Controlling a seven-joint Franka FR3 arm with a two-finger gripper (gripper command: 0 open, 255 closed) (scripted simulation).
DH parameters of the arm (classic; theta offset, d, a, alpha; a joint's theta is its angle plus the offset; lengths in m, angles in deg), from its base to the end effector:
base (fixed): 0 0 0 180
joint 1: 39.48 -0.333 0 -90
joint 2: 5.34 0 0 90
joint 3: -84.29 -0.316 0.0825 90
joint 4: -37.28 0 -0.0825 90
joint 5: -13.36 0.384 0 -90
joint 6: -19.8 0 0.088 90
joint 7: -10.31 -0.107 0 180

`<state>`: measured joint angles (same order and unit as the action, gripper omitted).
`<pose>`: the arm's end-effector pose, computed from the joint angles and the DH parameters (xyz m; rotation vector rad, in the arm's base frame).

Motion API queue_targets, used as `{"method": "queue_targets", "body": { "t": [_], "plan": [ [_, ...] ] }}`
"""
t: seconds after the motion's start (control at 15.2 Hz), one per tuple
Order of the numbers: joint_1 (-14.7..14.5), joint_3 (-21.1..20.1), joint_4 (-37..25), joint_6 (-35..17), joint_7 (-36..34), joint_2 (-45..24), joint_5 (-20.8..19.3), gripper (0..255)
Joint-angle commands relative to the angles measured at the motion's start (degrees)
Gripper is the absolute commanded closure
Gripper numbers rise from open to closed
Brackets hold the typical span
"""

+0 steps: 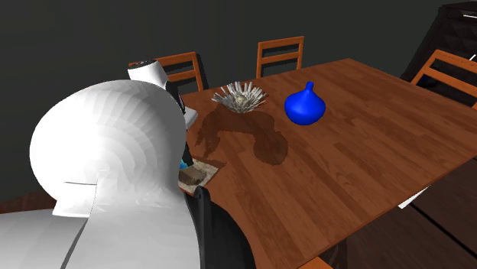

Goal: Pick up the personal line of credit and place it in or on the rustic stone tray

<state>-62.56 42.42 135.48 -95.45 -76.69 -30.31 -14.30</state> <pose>0.3417 0.5520 0.3871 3.0717 -0.3357 0.2190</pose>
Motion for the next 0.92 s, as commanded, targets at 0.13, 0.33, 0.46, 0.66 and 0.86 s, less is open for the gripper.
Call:
{"method": "queue_targets", "body": {
  "t": [0.13, 0.33, 0.46, 0.66, 0.86],
  "plan": [
    [0.06, -0.43, -0.89, 1.45, 0.45, 0.77, 0.73, 0],
    [0.00, -1.43, -3.88, 5.72, 1.58, 2.59, 2.50, 0],
    [0.01, -1.44, -3.88, 5.72, 1.58, 2.58, 2.50, 0],
    [0.01, -1.44, -3.88, 5.72, 1.58, 2.58, 2.50, 0],
    [0.01, -1.44, -3.88, 5.72, 1.58, 2.58, 2.50, 0]
  ]
}}
